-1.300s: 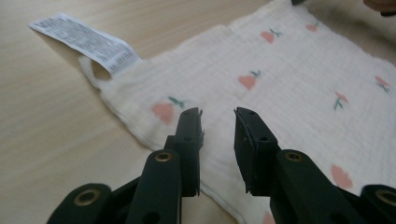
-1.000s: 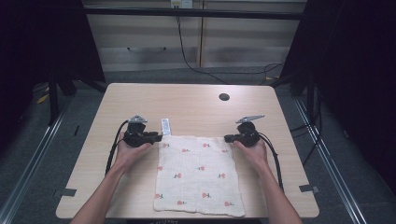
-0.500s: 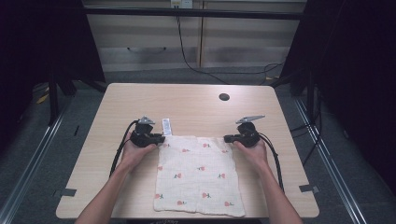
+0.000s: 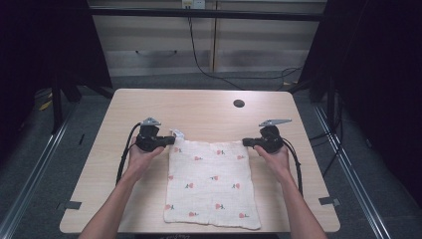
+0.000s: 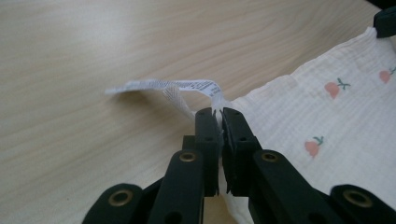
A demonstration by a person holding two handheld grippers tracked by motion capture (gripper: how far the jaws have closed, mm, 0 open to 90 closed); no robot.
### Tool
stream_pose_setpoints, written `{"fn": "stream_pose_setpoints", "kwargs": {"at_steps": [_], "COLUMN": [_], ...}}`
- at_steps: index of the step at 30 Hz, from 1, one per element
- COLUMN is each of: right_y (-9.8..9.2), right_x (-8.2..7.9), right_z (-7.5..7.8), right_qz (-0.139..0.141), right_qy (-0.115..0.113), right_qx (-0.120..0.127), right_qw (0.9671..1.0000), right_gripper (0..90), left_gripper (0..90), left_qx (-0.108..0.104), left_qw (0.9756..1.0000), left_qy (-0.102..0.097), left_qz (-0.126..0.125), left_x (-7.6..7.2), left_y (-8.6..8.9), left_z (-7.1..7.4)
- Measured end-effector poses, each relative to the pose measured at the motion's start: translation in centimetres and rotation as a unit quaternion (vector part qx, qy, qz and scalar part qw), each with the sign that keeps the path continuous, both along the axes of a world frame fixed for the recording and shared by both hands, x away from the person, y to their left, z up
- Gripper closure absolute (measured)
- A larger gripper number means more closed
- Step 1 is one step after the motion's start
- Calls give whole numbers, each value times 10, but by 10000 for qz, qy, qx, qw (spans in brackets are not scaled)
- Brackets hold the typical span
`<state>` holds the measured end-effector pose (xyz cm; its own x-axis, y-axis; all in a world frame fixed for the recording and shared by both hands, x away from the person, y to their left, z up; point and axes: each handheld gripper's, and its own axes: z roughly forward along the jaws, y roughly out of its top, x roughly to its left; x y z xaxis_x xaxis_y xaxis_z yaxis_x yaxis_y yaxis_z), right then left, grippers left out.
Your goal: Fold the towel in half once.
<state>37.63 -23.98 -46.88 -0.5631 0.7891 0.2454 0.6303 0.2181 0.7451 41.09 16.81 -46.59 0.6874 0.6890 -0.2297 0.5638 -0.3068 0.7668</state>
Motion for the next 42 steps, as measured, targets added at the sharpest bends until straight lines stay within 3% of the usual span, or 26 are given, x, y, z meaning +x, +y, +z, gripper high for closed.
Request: {"fn": "stream_pose_setpoints", "kwargs": {"at_steps": [6,11,16,21,26,30,33,36,38,42], "right_y": [-3,-8,-12,-12,-1,0,2,1,-2,-7], "right_x": [0,-1,-3,-4,-5,-8,-15,-21,-31,-46], "right_z": [8,33,53,68,77,89,92,86,74,68], "right_qz": [-33,-50,-80,-17,138,232,353,419,490,564], "right_qy": [-104,-380,-583,-725,-857,-1015,-1056,-1036,-987,-1006], "right_qx": [58,76,138,149,94,155,118,187,201,273], "right_qw": [9999,9992,9982,9973,9962,9944,9937,9936,9937,9930], "right_gripper": [880,880,881,881,881,881,881,881,881,881], "left_gripper": [857,856,857,857,857,856,856,856,856,856], "left_qx": [-39,-235,-270,-407,-411,-504,-534,-611,-637,-837], "left_qw": [9997,9987,9982,9978,9963,9953,9952,9950,9951,9936], "left_qy": [-213,-420,-506,-523,-745,-806,-799,-753,-729,-723], "left_qz": [-133,-187,-153,-78,-134,-170,-204,-220,-212,-245], "left_x": [-3,-8,-10,-8,-10,-11,-16,-21,-27,-44], "left_y": [-8,-7,-2,4,0,3,6,8,12,21], "left_z": [17,39,47,54,70,80,75,67,60,52]}}
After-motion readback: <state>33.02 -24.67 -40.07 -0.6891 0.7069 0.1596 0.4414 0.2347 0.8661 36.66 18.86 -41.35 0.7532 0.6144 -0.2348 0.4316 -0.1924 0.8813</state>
